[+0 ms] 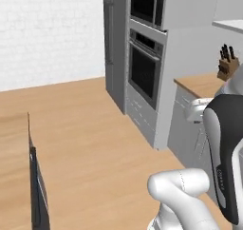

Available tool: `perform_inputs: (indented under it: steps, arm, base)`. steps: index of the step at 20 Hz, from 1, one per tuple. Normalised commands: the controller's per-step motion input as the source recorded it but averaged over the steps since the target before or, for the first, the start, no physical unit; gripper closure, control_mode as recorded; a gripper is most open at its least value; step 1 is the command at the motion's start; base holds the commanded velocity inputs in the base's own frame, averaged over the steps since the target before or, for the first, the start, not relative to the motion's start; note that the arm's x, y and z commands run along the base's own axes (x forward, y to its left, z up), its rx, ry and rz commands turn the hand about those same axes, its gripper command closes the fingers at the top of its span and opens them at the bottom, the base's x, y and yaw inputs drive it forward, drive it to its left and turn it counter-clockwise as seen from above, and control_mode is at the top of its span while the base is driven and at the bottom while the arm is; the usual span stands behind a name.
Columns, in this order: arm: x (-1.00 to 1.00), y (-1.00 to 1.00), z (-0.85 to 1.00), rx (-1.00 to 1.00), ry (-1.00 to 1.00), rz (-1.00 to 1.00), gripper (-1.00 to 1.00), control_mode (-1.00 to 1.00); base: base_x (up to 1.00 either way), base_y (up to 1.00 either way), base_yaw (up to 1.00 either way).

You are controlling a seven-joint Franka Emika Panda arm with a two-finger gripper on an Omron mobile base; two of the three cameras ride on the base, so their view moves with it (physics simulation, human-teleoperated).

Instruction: Gather all objects into one cabinet and sort the glasses and bowls to opposite sides.

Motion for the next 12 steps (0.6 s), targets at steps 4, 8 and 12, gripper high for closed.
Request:
perform_inputs:
  steps: [4,8,12]
  arm:
    - [0.00,0.00,0.00,0.00,0.00,0.00,-1.00,1.00]
    - [0.00,0.00,0.00,0.00,0.00,0.00,-1.00,1.00]
    - [0.00,0.00,0.00,0.00,0.00,0.00,-1.00,1.00]
  base:
    - [1.00,0.06,-0.09]
    - [1.00,0.00,-0.09]
    - [0.98,0.00,-0.13]
